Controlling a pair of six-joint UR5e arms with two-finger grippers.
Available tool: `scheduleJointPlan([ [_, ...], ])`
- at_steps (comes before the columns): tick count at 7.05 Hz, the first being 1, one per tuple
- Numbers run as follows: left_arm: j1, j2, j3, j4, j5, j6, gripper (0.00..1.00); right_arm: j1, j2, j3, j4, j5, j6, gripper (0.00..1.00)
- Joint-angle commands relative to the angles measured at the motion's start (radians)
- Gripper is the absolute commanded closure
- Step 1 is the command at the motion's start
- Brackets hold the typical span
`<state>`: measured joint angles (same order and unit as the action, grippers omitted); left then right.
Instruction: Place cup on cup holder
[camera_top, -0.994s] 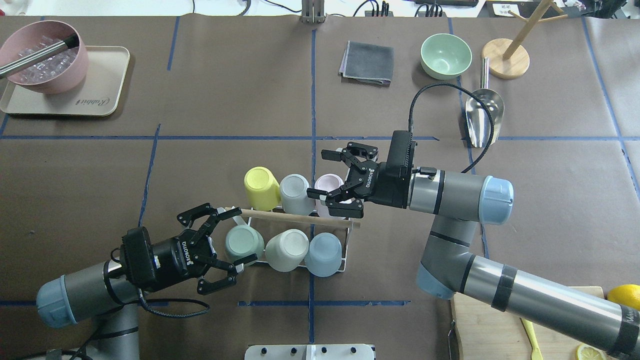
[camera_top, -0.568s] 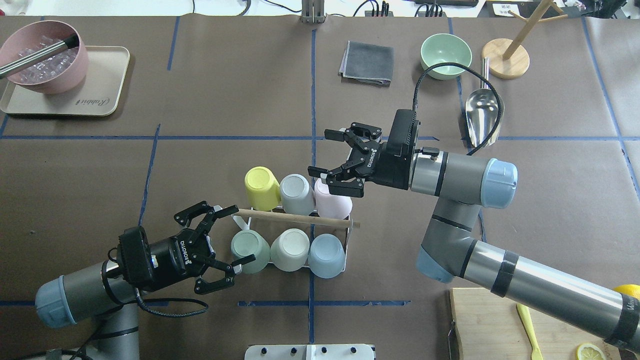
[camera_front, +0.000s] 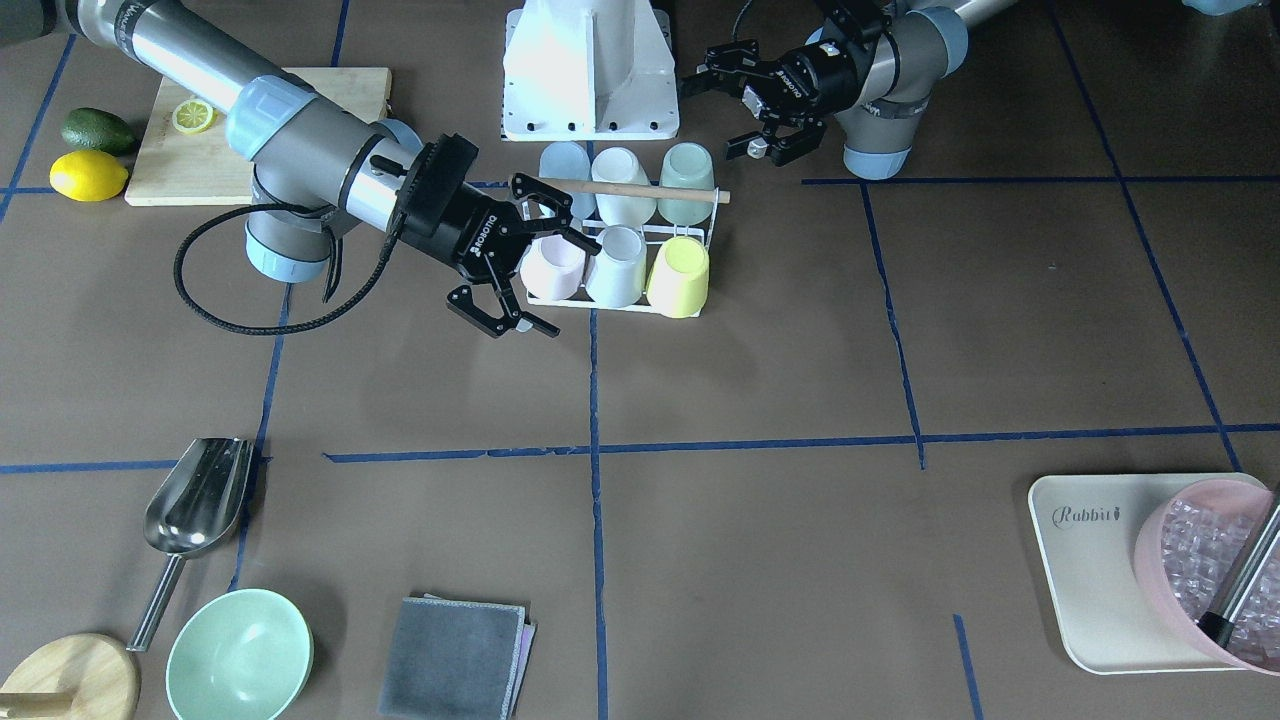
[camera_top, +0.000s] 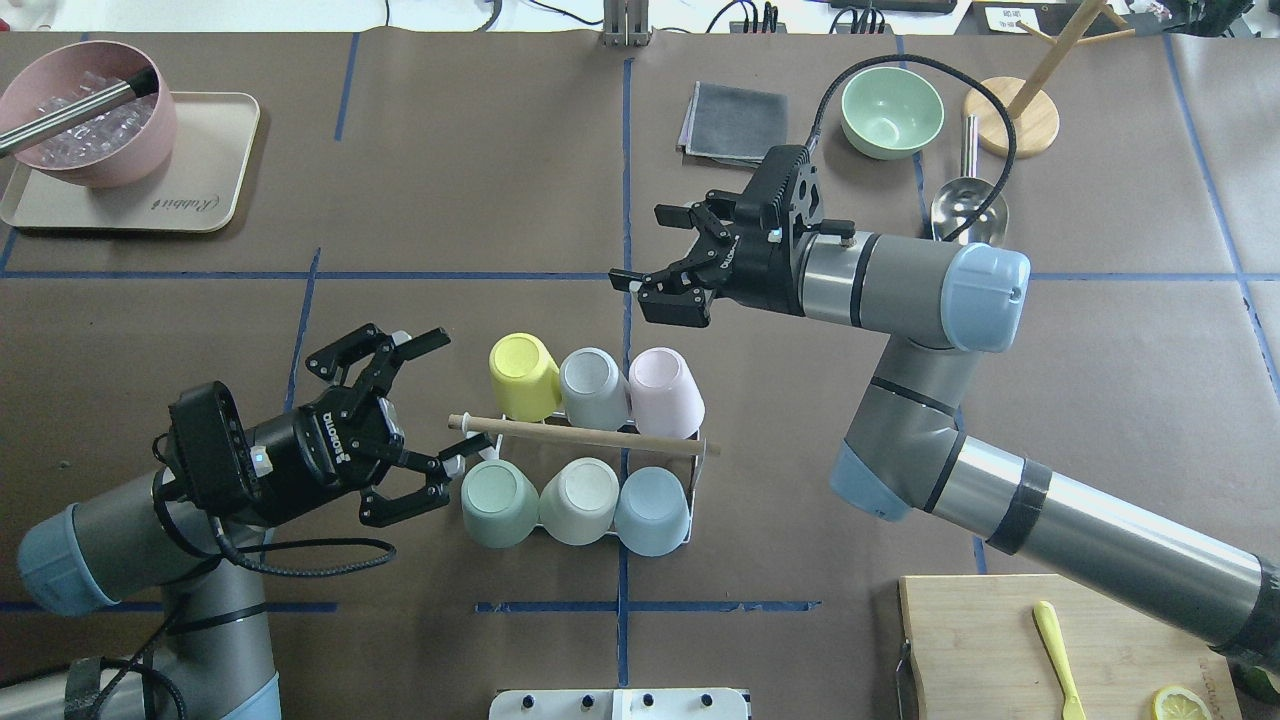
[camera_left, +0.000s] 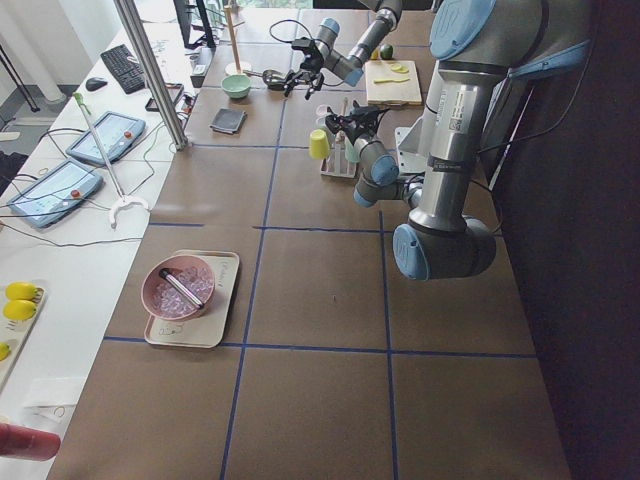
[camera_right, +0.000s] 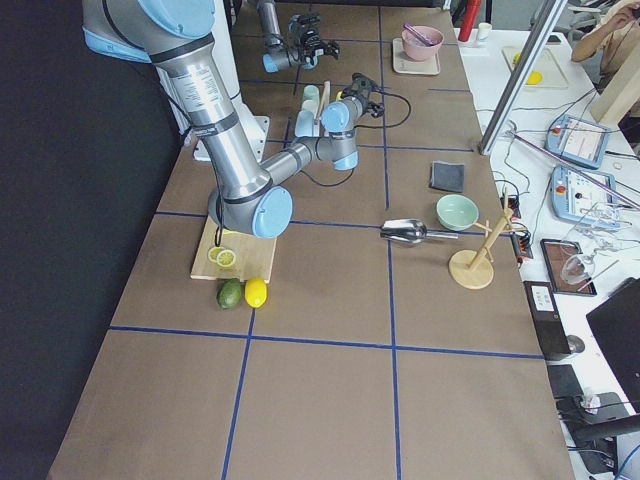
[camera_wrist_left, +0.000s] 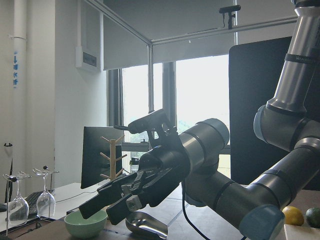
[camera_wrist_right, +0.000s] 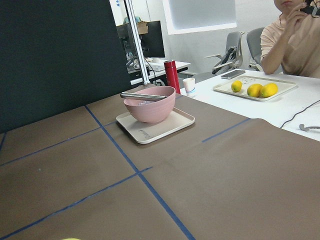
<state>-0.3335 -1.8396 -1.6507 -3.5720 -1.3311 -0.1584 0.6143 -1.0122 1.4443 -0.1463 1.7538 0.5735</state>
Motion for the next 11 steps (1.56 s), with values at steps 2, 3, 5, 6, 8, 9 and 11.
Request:
scheduleJointPlan([
  [2, -0.226, 0.000, -0.035, 0.326, -0.073, -0.161, 0.00, 0.070, 0.001, 0.071, -0.299, 0.061, -0.001, 0.00],
  [3, -0.292, 0.000, -0.035, 0.445, -0.150, -0.235, 0.00, 0.093, 0.000, 0.097, -0.420, 0.081, -0.003, 0.00],
  [5, -0.350, 0.002, -0.055, 0.678, -0.285, -0.259, 0.00, 0.119, -0.002, 0.134, -0.685, 0.107, -0.010, 0.00],
  [6, -0.410, 0.002, -0.075, 0.843, -0.400, -0.257, 0.00, 0.134, -0.002, 0.136, -0.775, 0.131, -0.014, 0.00],
  [8, -0.499, 0.002, -0.096, 1.118, -0.581, -0.247, 0.00, 0.160, -0.002, 0.145, -0.982, 0.180, -0.017, 0.00],
  [9, -0.503, 0.006, -0.122, 1.228, -0.594, -0.245, 0.00, 0.173, -0.005, 0.145, -1.057, 0.220, -0.032, 0.00],
  [11, -0.506, 0.039, -0.216, 1.529, -0.629, -0.243, 0.00, 0.215, -0.005, 0.149, -1.220, 0.284, -0.161, 0.00],
])
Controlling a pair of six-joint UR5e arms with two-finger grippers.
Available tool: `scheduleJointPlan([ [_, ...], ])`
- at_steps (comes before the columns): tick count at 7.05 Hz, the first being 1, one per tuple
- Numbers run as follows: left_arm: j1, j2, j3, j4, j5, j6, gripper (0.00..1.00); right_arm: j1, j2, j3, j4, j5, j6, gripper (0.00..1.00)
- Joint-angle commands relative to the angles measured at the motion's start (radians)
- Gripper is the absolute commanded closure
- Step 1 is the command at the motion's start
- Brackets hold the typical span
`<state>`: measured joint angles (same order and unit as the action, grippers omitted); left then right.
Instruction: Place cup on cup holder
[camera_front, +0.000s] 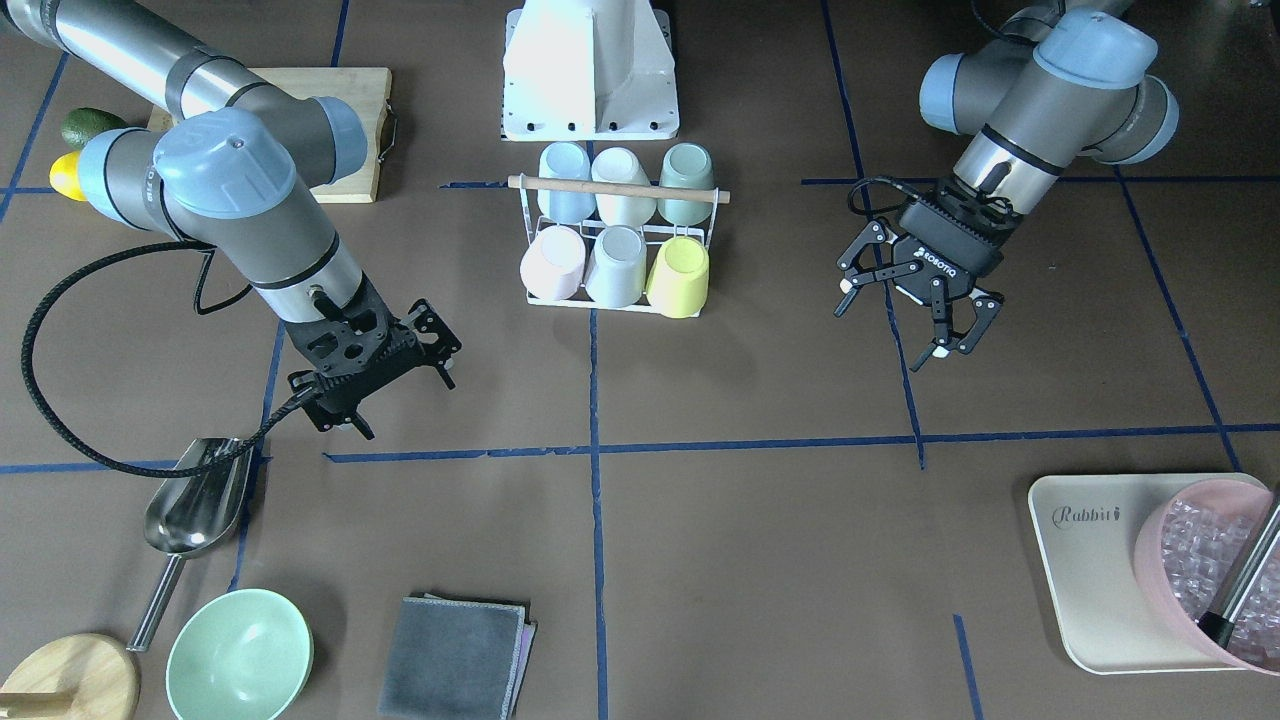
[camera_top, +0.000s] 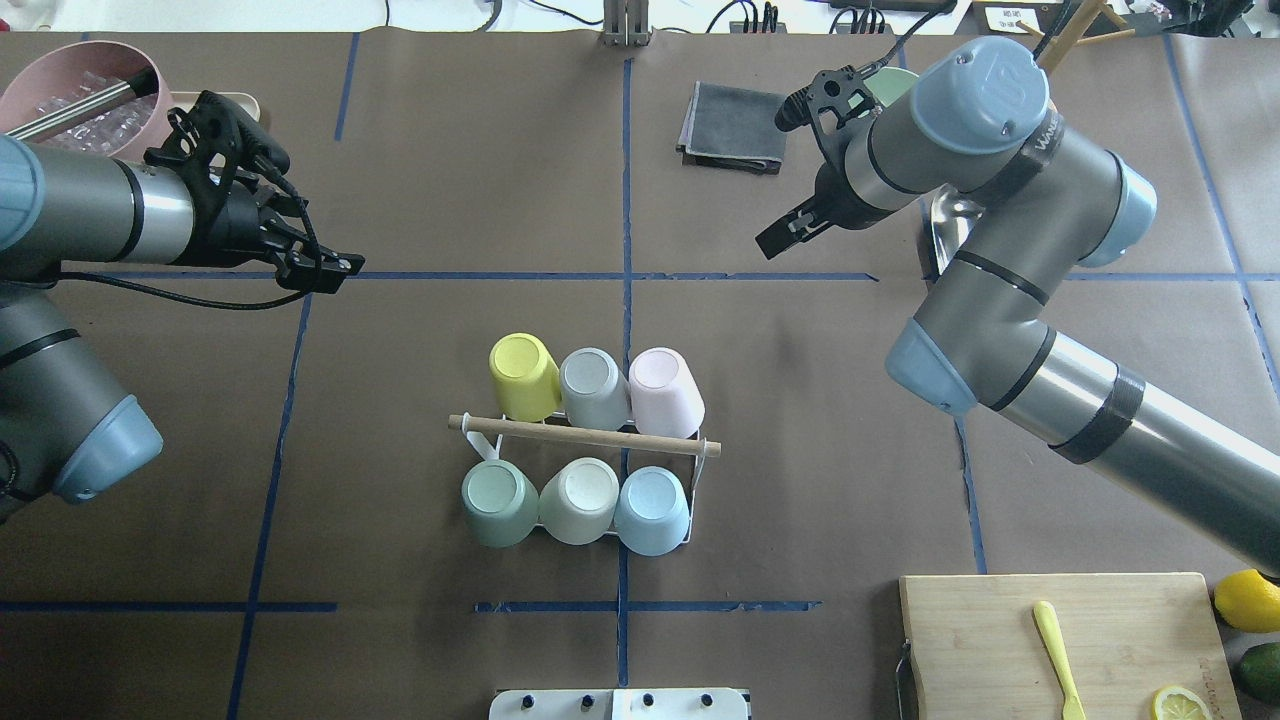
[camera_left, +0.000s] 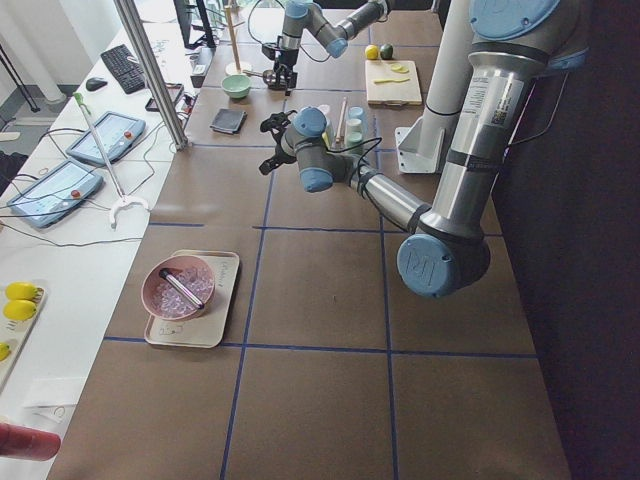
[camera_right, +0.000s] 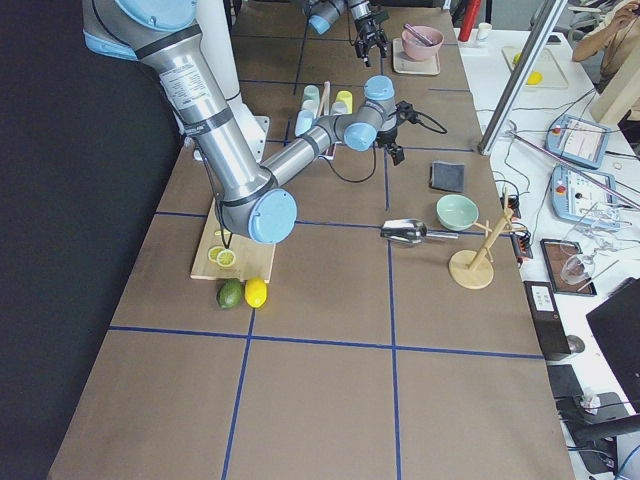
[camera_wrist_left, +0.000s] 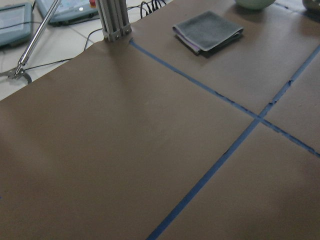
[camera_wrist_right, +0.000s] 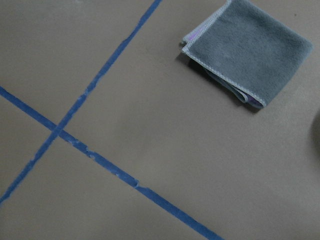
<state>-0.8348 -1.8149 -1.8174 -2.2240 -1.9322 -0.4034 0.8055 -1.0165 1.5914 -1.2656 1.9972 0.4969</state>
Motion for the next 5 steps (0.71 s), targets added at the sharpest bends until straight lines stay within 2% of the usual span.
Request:
scheduleJointPlan([
  [1, -0.024, 0.014, -0.074, 0.273, -0.046, 0.003, 0.00, 0.043, -0.002, 0.008, -0.195, 0.063, -0.156, 0.00],
  [2, -0.084, 0.022, -0.091, 0.376, -0.162, 0.008, 0.00, 0.061, -0.008, 0.009, -0.236, 0.084, -0.161, 0.00],
  [3, -0.146, 0.026, -0.067, 0.410, -0.257, 0.096, 0.00, 0.099, -0.019, 0.010, -0.295, 0.109, -0.162, 0.00],
  [4, -0.159, 0.037, -0.022, 0.411, -0.266, 0.177, 0.00, 0.128, -0.055, 0.015, -0.304, 0.138, -0.164, 0.00],
  [5, -0.170, 0.098, -0.019, 0.402, -0.269, 0.182, 0.00, 0.161, -0.109, 0.030, -0.305, 0.161, -0.166, 0.00],
])
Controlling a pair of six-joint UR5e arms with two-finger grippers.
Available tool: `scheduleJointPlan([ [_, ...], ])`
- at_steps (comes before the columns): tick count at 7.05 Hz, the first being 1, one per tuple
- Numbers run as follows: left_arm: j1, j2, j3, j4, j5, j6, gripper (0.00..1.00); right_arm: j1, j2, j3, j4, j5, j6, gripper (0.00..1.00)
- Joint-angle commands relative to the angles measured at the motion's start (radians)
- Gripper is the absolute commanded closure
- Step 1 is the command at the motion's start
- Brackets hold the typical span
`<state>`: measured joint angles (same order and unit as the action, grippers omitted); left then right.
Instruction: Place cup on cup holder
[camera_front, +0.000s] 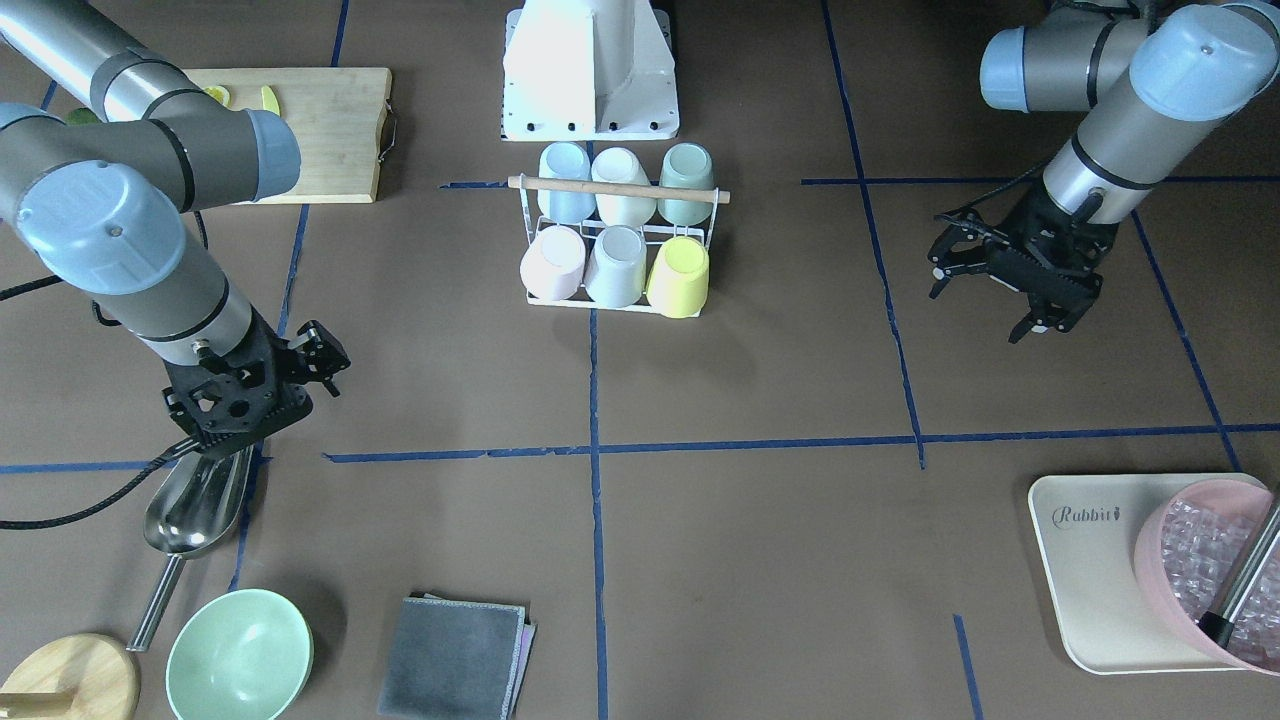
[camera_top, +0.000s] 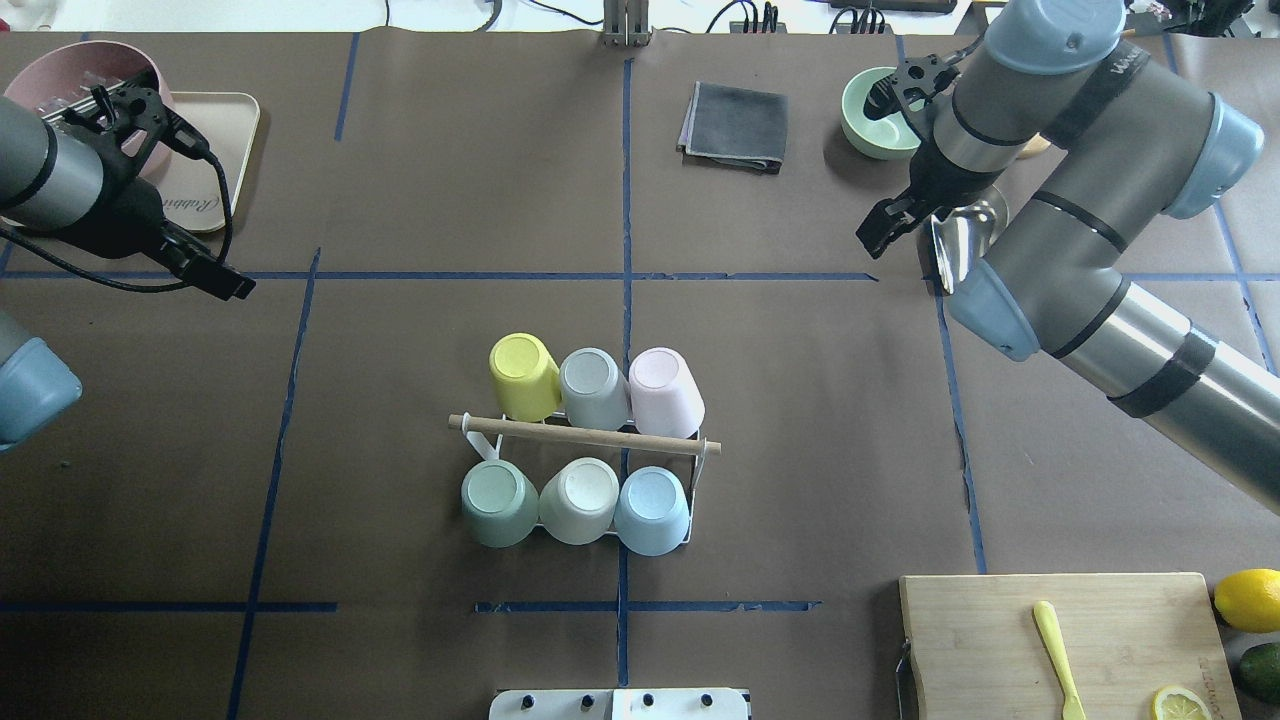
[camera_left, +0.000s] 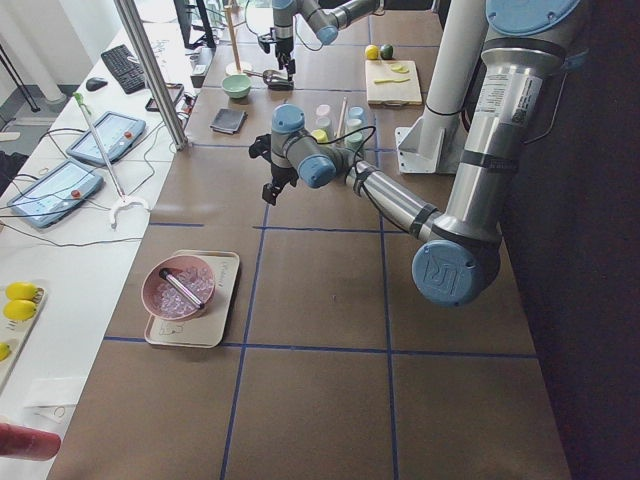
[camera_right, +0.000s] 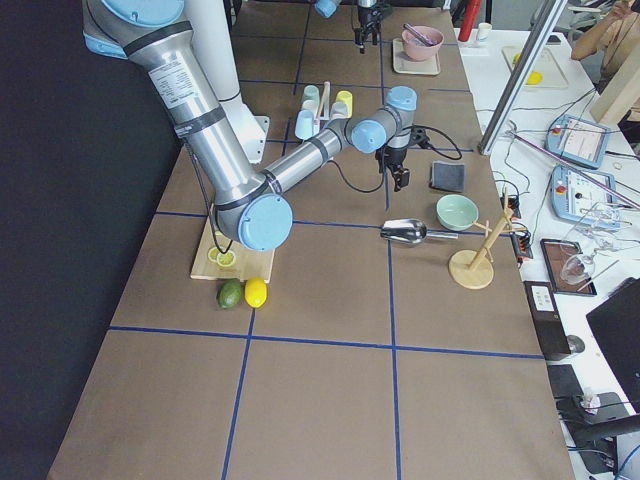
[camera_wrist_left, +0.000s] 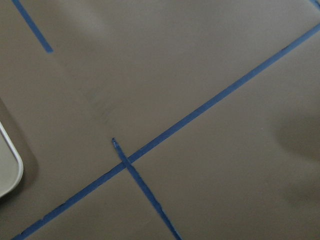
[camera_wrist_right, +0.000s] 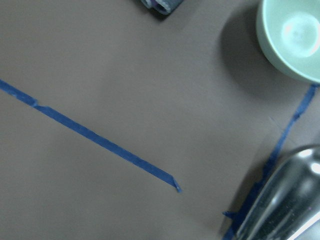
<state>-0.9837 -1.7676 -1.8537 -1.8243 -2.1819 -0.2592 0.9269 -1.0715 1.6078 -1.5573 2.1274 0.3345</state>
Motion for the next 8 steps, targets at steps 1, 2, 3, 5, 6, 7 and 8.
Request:
scheduleJointPlan([
  [1, -0.073, 0.107, 0.025, -0.004, -0.022, 0.044, 0.00, 0.071, -0.099, 0.012, -0.012, 0.107, -0.005, 0.00],
  [2, -0.117, 0.150, 0.024, 0.008, -0.030, 0.110, 0.00, 0.122, -0.152, 0.014, -0.003, 0.165, -0.005, 0.00],
  [3, -0.197, 0.178, 0.042, 0.054, -0.098, 0.120, 0.00, 0.172, -0.198, 0.023, -0.004, 0.183, -0.006, 0.00],
  [5, -0.356, 0.183, 0.120, 0.189, -0.179, 0.120, 0.00, 0.275, -0.322, 0.046, -0.001, 0.210, -0.006, 0.00],
  [6, -0.424, 0.210, 0.146, 0.192, -0.199, 0.120, 0.00, 0.333, -0.352, 0.050, -0.009, 0.224, -0.008, 0.00],
  [7, -0.485, 0.259, 0.162, 0.192, -0.263, 0.120, 0.00, 0.380, -0.387, 0.049, -0.013, 0.230, -0.008, 0.00],
  [8, -0.551, 0.267, 0.172, 0.195, -0.292, 0.111, 0.00, 0.424, -0.428, 0.053, -0.014, 0.230, -0.008, 0.00],
])
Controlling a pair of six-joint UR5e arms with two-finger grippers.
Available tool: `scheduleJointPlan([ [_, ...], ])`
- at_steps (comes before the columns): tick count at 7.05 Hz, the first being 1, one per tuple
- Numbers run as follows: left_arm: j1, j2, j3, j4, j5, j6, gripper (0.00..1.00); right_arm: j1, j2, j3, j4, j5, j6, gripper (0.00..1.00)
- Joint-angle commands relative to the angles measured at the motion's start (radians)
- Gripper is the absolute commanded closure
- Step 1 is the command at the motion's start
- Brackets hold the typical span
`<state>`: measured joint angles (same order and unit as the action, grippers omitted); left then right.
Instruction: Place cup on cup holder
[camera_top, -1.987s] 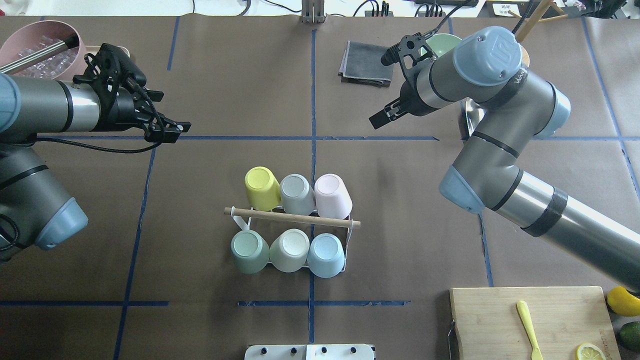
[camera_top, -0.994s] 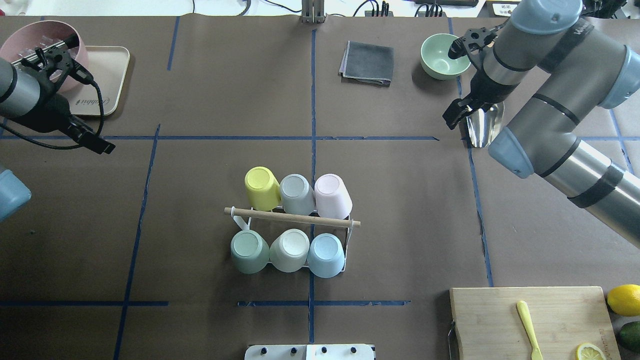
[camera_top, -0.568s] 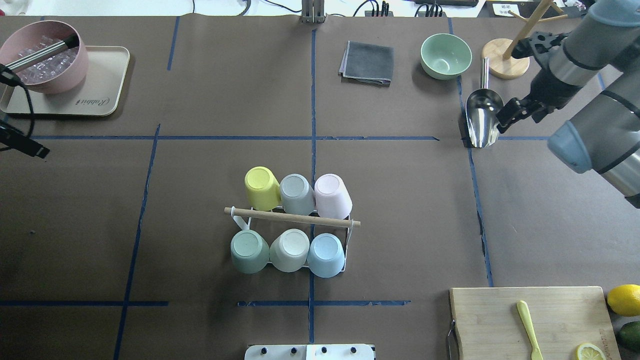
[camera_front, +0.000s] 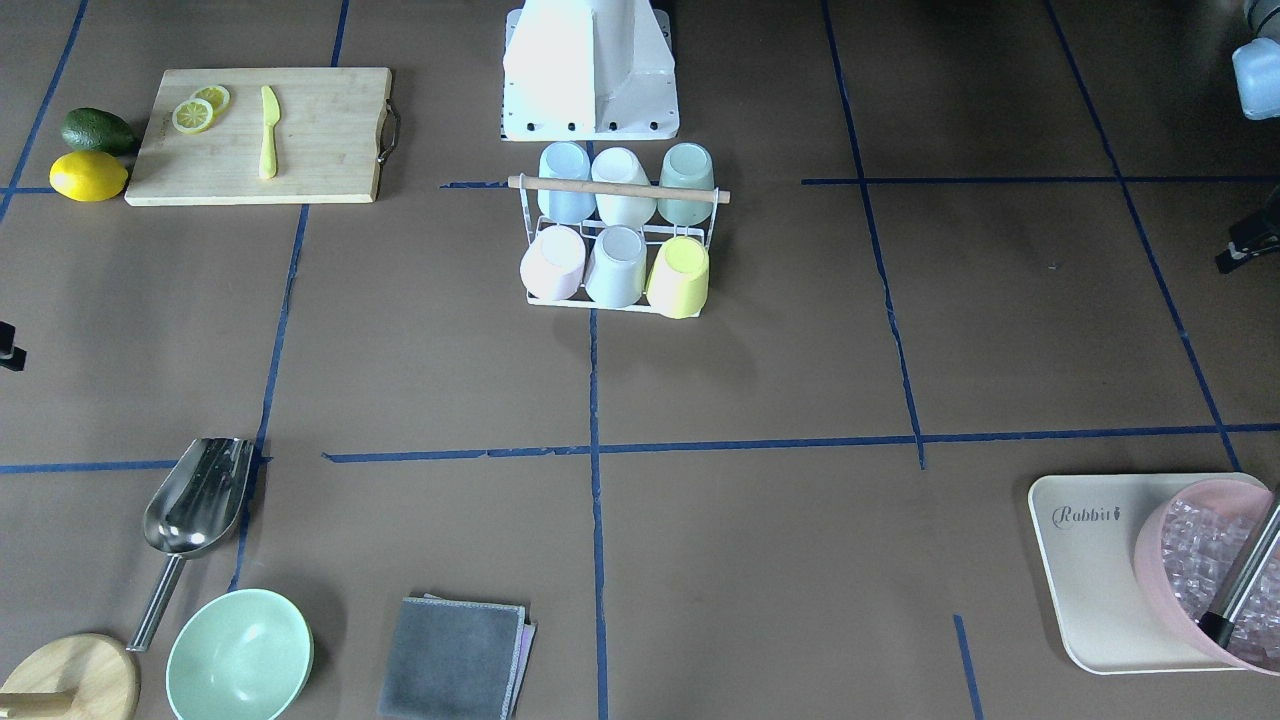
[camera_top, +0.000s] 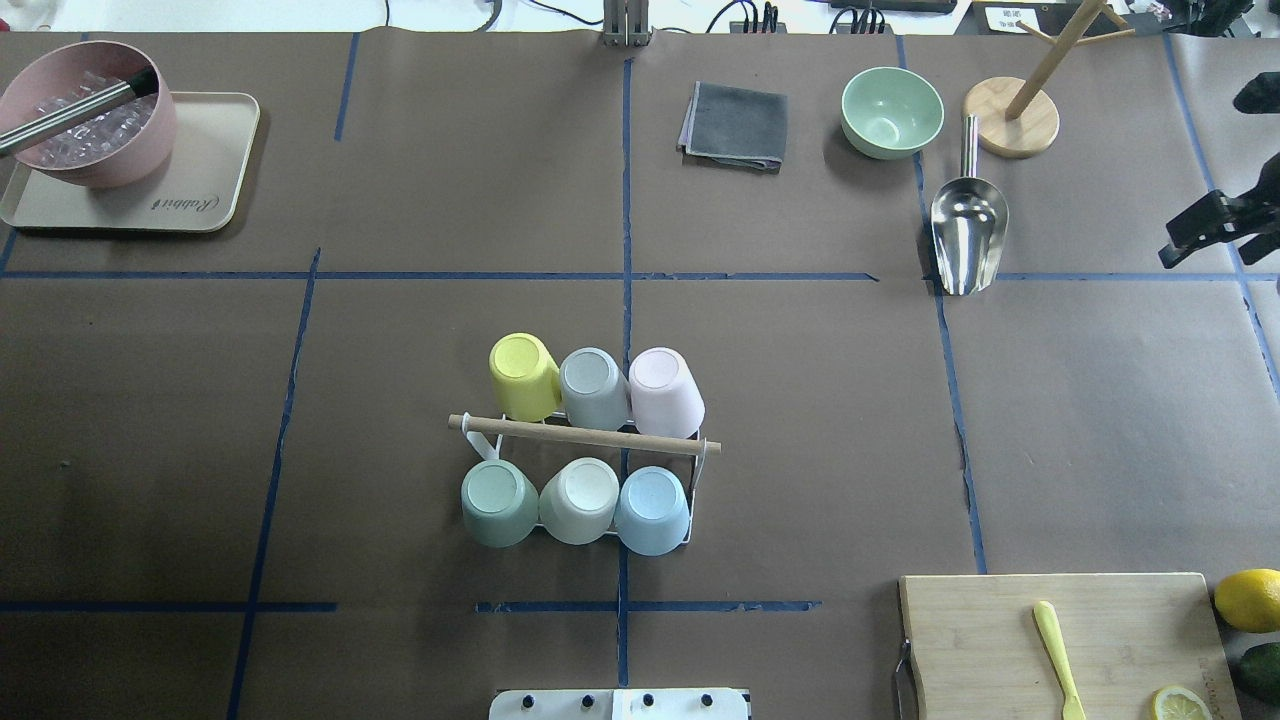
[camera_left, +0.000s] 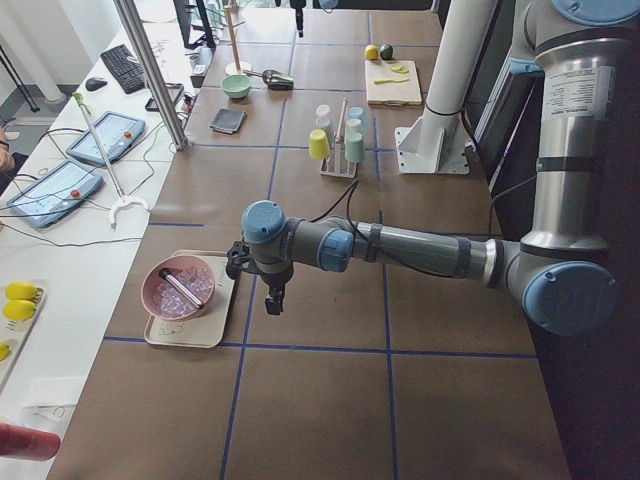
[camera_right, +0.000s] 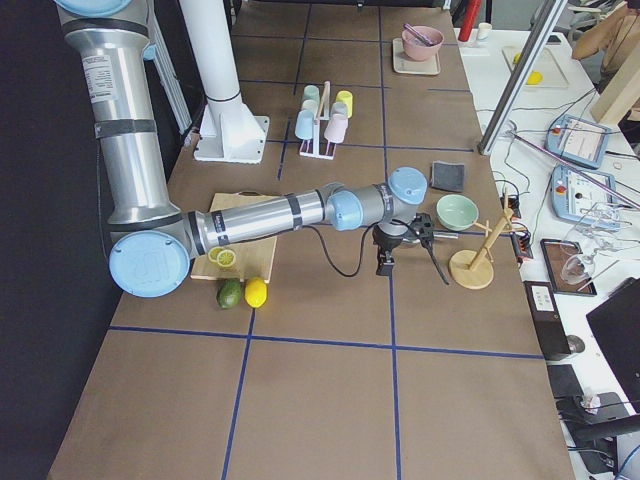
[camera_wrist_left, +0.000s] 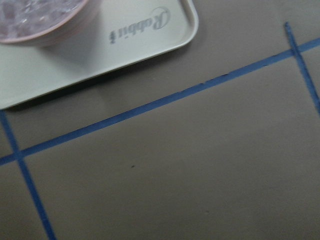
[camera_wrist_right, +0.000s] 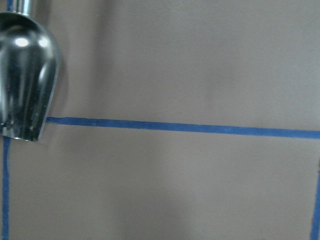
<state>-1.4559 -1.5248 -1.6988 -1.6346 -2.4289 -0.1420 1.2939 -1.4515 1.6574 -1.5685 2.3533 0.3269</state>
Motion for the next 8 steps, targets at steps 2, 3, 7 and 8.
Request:
scheduleJointPlan([
  [2, -0.162, 0.026, 0.027, 0.155, -0.126, -0.007, 0.00, 0.125, -0.163, 0.092, -0.004, 0.004, -0.002, 0.00],
  [3, -0.167, 0.023, 0.022, 0.159, -0.118, -0.011, 0.00, 0.151, -0.234, 0.149, -0.002, 0.004, -0.003, 0.00],
  [7, -0.176, 0.021, 0.014, 0.162, 0.100, 0.116, 0.00, 0.244, -0.323, 0.150, -0.004, 0.003, -0.268, 0.00],
  [8, -0.178, 0.025, 0.013, 0.167, 0.112, 0.151, 0.00, 0.269, -0.331, 0.150, -0.005, 0.003, -0.308, 0.00],
])
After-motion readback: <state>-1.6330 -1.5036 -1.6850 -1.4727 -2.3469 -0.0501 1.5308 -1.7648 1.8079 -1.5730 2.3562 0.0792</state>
